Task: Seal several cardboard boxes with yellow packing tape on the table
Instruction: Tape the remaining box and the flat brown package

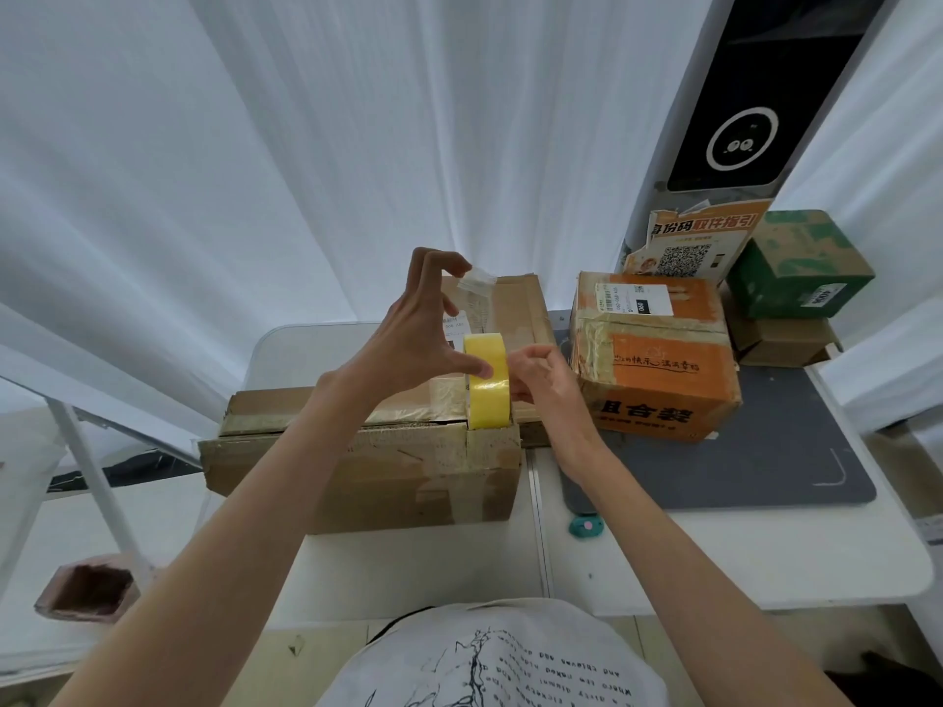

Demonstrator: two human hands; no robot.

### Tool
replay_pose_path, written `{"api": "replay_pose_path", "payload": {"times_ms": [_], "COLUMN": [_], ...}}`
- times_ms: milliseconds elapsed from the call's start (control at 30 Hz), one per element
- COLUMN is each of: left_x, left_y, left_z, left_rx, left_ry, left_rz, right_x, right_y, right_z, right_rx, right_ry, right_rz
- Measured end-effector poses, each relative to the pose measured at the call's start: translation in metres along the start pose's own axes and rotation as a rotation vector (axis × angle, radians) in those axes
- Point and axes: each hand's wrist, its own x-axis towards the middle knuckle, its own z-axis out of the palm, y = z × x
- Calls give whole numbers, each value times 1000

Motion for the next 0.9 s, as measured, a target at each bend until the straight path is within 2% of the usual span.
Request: {"api": "replay_pose_path", "payload": {"times_ms": [167,367,433,600,633,700,800,900], "left_x": [-3,-4,-4,0,1,1,-3,-6], "left_y": [-1,10,14,19,21,25,29,36], "left_z": [-10,-26,-24,-26,-31,-37,-33,-23], "left_rx": [7,-223,-254,-390,-407,-344,-123,98], "left_ry": [-33,-12,37,293,281,152,-53,-176], "left_rz": [-10,-121,-139,-196,-222,-253,-191,-173], "right_x": [-5,-14,-18,-21,-22,-24,-26,-26], "right_y": [-10,-14,-14,-9,-8,-8,-10,-12], "right_z": [14,12,15,14,13,13,17,19], "right_rx": [34,-9,-23,-23,-22,-28,-27,-25], "right_ry": [-59,-70,-75,-38,-38,-52,-55,-55], "right_rz": [69,-2,-20,-39,-42,-55,-73,-86]}}
